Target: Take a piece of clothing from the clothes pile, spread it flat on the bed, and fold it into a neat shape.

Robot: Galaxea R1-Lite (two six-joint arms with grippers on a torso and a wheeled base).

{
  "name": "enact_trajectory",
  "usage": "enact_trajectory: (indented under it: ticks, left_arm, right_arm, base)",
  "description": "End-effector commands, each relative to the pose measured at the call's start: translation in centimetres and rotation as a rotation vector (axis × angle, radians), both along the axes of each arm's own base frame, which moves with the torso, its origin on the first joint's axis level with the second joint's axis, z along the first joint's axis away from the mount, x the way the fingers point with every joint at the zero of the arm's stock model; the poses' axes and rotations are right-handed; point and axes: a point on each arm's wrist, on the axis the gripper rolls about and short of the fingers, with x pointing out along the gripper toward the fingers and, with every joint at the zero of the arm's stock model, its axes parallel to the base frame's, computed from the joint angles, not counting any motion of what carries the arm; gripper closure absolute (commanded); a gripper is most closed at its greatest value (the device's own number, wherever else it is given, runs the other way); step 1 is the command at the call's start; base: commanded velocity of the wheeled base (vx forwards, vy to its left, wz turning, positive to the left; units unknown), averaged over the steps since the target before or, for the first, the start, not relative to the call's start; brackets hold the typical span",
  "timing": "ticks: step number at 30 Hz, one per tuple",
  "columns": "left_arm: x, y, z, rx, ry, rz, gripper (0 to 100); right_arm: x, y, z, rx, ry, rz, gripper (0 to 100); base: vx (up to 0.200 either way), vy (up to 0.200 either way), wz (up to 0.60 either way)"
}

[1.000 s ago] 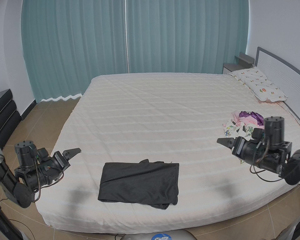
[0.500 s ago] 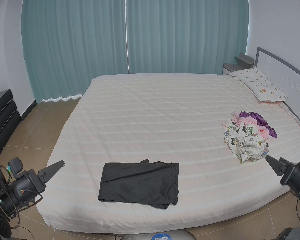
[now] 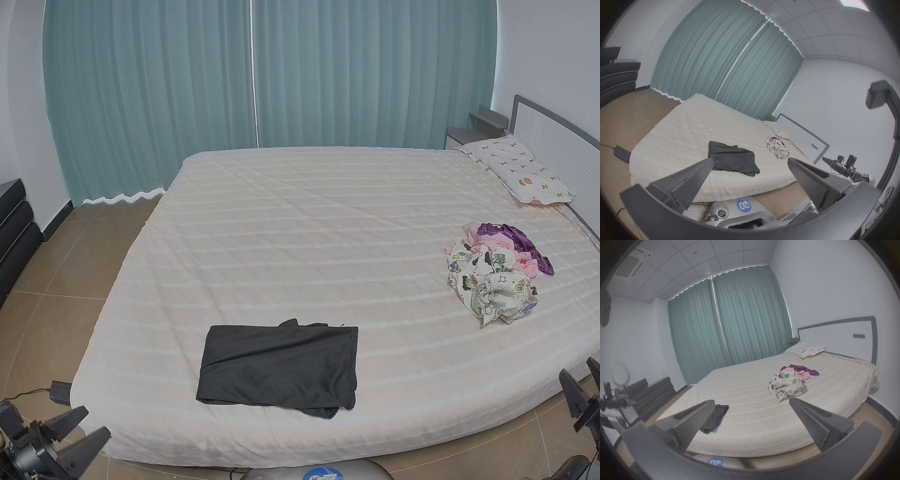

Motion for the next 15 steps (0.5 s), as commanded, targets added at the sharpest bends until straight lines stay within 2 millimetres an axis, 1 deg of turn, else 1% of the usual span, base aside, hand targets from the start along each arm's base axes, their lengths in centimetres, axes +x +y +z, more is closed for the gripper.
enact_trajectory:
  ticks: [1,3,5,9,11,12,13,15]
  left_arm:
    - [-2.97,0.03,-1.70,0.066,-0.199,0.011,0]
    - [-3.25,0.01,-1.90,0.106,-0.255,0.031,0]
    - [-3.23,0.03,-1.94,0.125,-0.263,0.037,0]
    - [-3.04,0.24,-2.19,0.195,-0.286,0.134,0]
    - [-2.93,0.32,-2.31,0.248,-0.309,0.172,0]
    - [-2.93,0.32,-2.31,0.248,-0.309,0.172,0]
    - [-2.87,0.50,-2.31,0.331,-0.328,0.252,0]
    - [-2.86,0.56,-2.24,0.350,-0.336,0.278,0]
  right_arm:
    - [-2.33,-0.39,-2.54,-0.079,-0.078,-0.038,0]
    - [-2.34,-0.32,-2.61,-0.087,-0.068,-0.057,0]
    - [-2.34,-0.31,-2.60,-0.091,-0.070,-0.052,0]
    - [-2.34,-0.31,-2.60,-0.123,-0.070,-0.050,0]
    - [-2.34,-0.31,-2.57,-0.152,-0.073,-0.049,0]
    - [-2.34,-0.31,-2.57,-0.152,-0.073,-0.049,0]
    - [-2.34,-0.29,-2.20,-0.200,-0.109,-0.044,0]
    - [-2.36,-0.28,-1.94,-0.210,-0.137,-0.040,0]
  base:
    - [0.000,0.000,0.00]
    - [0.000,0.000,0.00]
    - [0.000,0.000,0.00]
    - [0.000,0.000,0.00]
    - [0.000,0.000,0.00]
    - [0.000,0.000,0.00]
    - [0.000,0.000,0.00]
    - [0.000,0.000,0.00]
